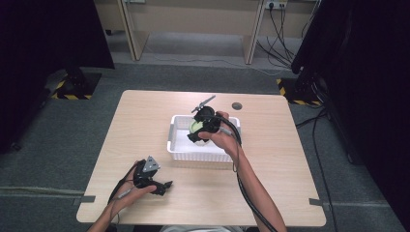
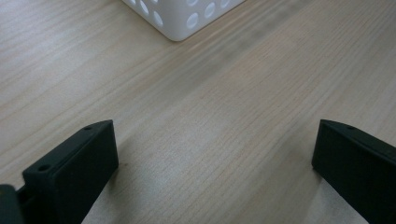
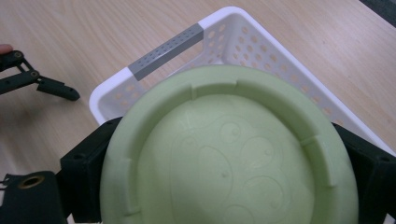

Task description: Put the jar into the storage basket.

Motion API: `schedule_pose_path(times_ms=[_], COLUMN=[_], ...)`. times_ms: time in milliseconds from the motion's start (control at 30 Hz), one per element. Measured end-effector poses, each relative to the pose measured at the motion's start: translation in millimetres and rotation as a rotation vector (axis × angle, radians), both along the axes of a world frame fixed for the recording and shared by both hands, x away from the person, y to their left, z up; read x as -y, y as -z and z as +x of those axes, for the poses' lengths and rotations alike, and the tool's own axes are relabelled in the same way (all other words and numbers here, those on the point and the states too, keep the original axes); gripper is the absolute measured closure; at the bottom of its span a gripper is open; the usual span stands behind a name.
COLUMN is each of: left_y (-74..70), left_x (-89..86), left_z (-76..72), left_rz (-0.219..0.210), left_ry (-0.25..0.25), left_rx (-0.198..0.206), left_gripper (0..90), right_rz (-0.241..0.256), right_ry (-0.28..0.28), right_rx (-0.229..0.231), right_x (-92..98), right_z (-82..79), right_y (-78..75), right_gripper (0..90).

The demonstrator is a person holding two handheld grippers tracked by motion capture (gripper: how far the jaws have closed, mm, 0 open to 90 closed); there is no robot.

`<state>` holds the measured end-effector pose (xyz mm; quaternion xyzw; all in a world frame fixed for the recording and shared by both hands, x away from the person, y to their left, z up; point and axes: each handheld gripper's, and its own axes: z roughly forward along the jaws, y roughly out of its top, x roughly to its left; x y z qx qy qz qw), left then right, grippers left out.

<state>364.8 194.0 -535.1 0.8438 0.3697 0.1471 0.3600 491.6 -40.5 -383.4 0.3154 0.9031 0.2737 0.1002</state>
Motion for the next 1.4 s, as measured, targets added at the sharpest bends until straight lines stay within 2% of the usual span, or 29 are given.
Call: schedule_pose_path(times_ms=[367, 767, 1100, 1400], left_y=[0.0, 0.0, 0.1, 0.2], left_x=[0.0, 0.0, 0.0, 0.0], left_z=[0.0, 0.0, 0.0, 0.1], left_rz=[0.000, 0.000, -0.001, -0.002], left_ry=[0.000, 0.000, 0.000, 0.000], left_rx=[0.000, 0.000, 0.002, 0.003], left_gripper=[0.0, 0.0, 0.0, 0.0], right_rz=[-0.007, -0.012, -0.004, 0.006], right_ry=[0.042, 0.119, 0.151, 0.171], right_rx=[-0.017, -0.045, -0.061, -0.063], right_x=[-8.6, -9.4, -14.9, -19.0], right_z=[19.5, 39.2, 46.8, 52.1], right_y=[19.0, 40.4, 58.1, 67.8], right_gripper=[11.2, 11.2, 11.2, 11.2])
